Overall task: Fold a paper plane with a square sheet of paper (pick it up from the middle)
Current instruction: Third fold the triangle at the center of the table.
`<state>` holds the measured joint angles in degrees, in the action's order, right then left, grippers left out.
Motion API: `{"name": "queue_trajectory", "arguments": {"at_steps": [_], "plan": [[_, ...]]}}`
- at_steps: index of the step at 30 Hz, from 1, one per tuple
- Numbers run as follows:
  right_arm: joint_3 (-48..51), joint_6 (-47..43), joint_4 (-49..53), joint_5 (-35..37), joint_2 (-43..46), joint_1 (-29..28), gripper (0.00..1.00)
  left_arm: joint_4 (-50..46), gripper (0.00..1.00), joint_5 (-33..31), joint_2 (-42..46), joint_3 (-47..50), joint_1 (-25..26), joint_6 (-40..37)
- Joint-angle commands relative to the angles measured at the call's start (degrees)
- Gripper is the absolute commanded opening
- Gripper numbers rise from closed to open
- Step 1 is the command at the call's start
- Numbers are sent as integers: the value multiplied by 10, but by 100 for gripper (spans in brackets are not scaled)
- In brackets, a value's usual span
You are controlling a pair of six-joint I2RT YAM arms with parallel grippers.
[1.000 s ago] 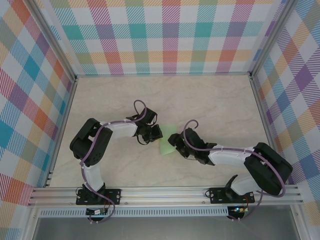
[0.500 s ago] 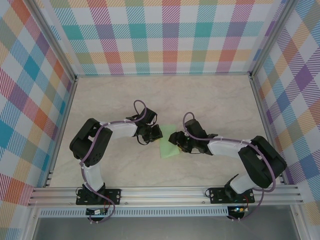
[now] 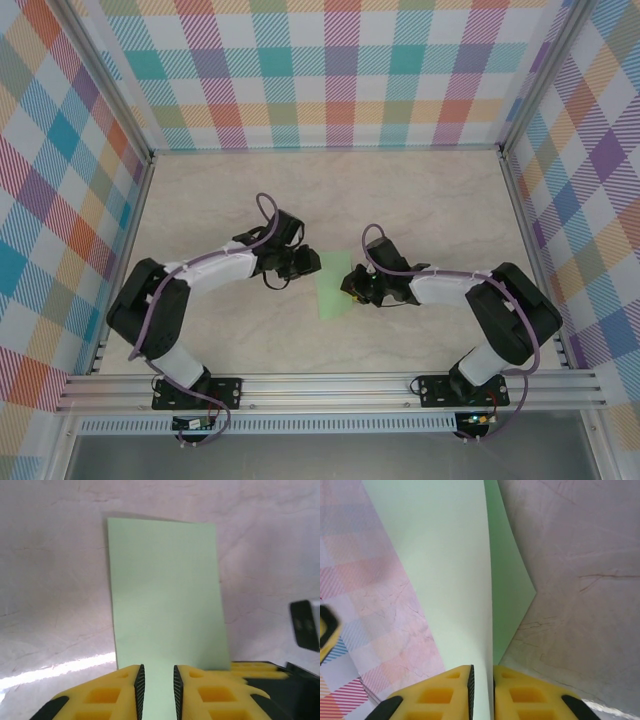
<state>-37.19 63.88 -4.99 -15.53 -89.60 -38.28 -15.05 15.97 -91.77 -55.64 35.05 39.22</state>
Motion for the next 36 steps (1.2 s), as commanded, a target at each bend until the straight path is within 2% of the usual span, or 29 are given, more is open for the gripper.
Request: {"name": "queue_trajectory", "arguments": {"at_steps": [1,5,8,12,15,19,22,27,31,36], "plan": [[-1,41,-33,-6,-12,-12,16,-14,27,-10,56,38,-2,-31],[-19,73,-15,19,-19,-36,11,-14,30,-23,139,86,0,-55],[-10,110,-22,50,-14,-53,10,10,38,-31,193,119,1,-61],[2,143,-32,84,0,-71,10,21,41,-17,232,148,3,-63],[-9,135,2,86,3,-72,25,37,46,-6,244,158,23,-74],[-8,116,35,83,19,-69,36,26,50,-23,247,148,71,-108],[-8,96,46,68,31,-61,40,5,52,-70,249,140,125,-141],[-13,66,35,14,26,-38,37,14,52,-163,241,144,214,-209],[-45,43,73,-7,5,-27,31,45,52,-204,215,149,269,-258],[-59,35,78,-20,-7,-18,29,66,52,-239,169,142,314,-322]]}}
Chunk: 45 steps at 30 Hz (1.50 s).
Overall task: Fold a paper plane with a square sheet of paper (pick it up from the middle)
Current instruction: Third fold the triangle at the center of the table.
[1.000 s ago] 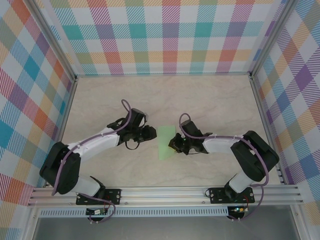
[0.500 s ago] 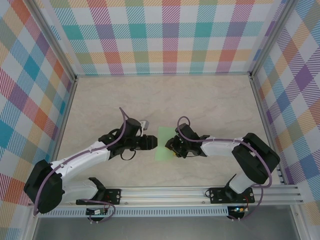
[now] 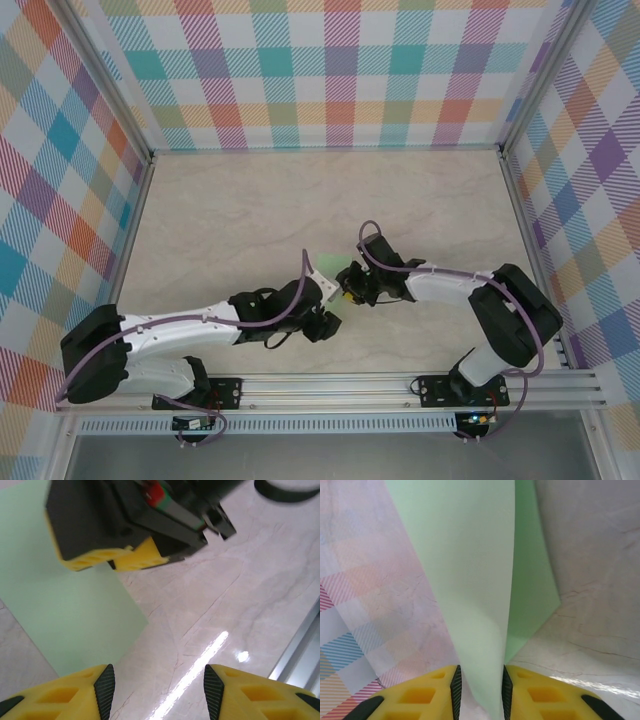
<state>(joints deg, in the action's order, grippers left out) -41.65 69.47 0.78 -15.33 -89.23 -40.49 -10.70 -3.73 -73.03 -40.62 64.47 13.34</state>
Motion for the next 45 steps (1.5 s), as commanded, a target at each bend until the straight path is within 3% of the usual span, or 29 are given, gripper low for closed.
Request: {"name": "queue_trajectory", "arguments": {"at_steps": [1,7,18,21,26,30,38,45], "plan": [[-18,-21,21,-25,-13,5,29,26,52,-53,-29,-11,29,-78],[-27,-27,30,-31,-22,8,29,34,52,-98,-82,-24,46,-115],[-30,-26,34,-36,-29,11,28,66,43,-135,-139,-24,50,-128],[-29,-27,36,-36,-28,11,28,84,36,-154,-142,-18,51,-131],[-25,-29,44,-32,-24,14,28,99,15,-184,-139,-11,50,-136],[-24,-33,53,-29,-17,17,28,90,9,-188,-130,-11,49,-139],[-25,-45,77,-20,-6,23,30,81,1,-109,-102,0,15,-126],[-27,-71,150,25,35,36,39,75,0,35,-88,-2,-51,-109]]}}
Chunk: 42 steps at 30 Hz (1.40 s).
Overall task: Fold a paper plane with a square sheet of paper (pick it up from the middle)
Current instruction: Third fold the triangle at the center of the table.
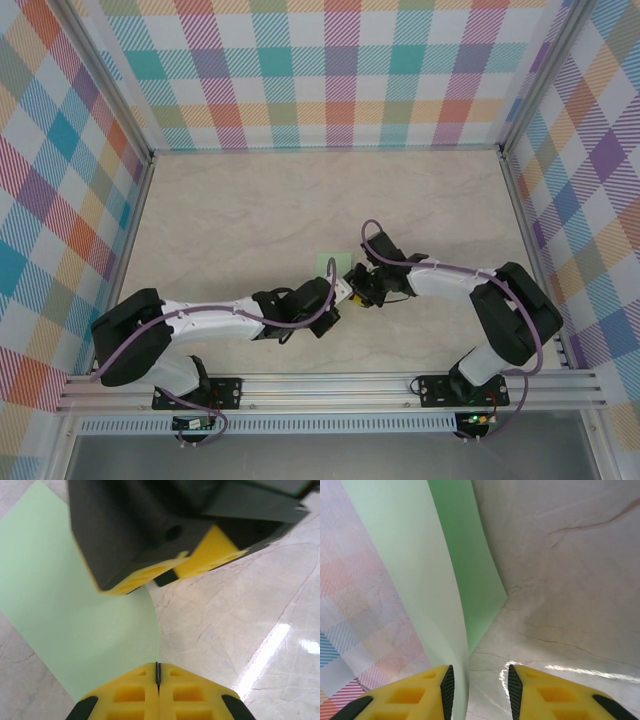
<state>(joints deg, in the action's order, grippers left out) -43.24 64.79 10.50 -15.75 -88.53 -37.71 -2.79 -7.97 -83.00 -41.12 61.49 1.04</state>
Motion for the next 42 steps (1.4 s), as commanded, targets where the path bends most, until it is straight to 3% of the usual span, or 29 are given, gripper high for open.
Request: {"name": "queue_trajectory", "arguments": {"at_steps": [1,9,16,20,31,42], "plan": [[-11,-30,64,36,38,11,40,-5,0,100,9,2,-31,16],[-14,-84,92,34,86,39,42,-9,0,206,-19,-16,-79,32],[-69,-135,85,-3,36,40,26,-18,0,271,-46,-33,-117,52],[-112,-160,85,-31,-19,40,21,-12,0,297,-47,-32,-139,66],[-183,-174,86,-62,-139,40,17,-47,1,303,-38,-33,-167,66],[-218,-195,133,-21,-207,39,14,-55,1,324,-54,-44,-187,61]]}}
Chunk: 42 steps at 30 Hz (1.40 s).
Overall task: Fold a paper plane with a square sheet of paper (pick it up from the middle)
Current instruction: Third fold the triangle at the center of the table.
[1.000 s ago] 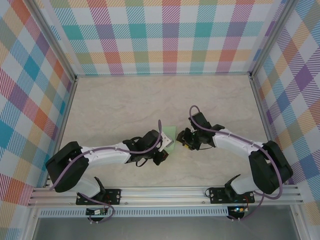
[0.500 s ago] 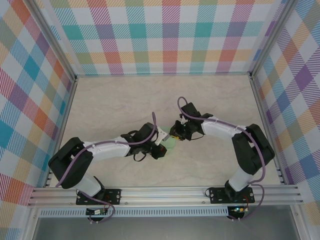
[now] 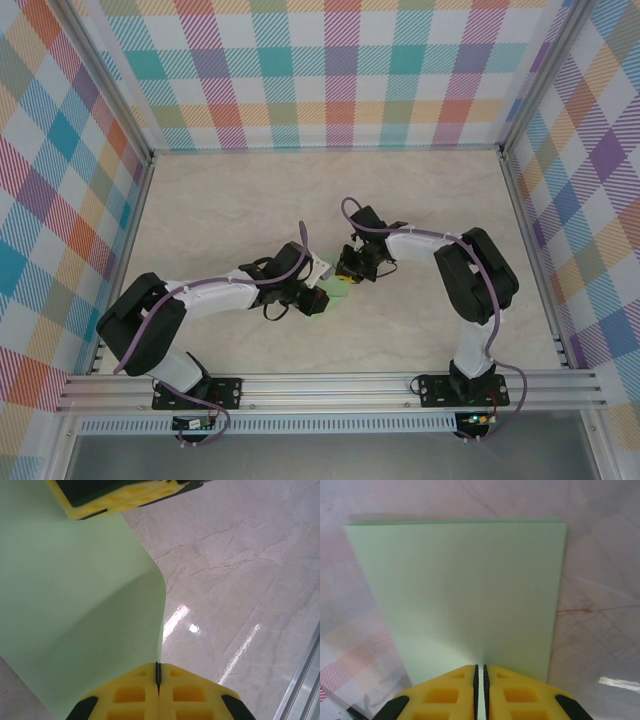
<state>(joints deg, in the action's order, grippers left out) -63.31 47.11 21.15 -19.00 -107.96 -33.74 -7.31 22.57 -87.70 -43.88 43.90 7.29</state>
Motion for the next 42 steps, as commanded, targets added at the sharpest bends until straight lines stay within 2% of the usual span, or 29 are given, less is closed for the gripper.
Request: {"name": "queue_trajectory", "arguments": {"at_steps": [1,16,29,42], "plan": [[-23,-22,35,16,-18,-1,14,-12,2,20,-8,-18,-14,-2],[-49,-74,93,69,-41,-12,13,-47,3,34,-56,-52,-49,3],[-53,-74,100,76,-40,-11,13,-81,4,-11,-80,-83,-63,-14],[-54,-70,104,76,-40,-12,14,-115,4,-21,-98,-96,-67,-21]]}}
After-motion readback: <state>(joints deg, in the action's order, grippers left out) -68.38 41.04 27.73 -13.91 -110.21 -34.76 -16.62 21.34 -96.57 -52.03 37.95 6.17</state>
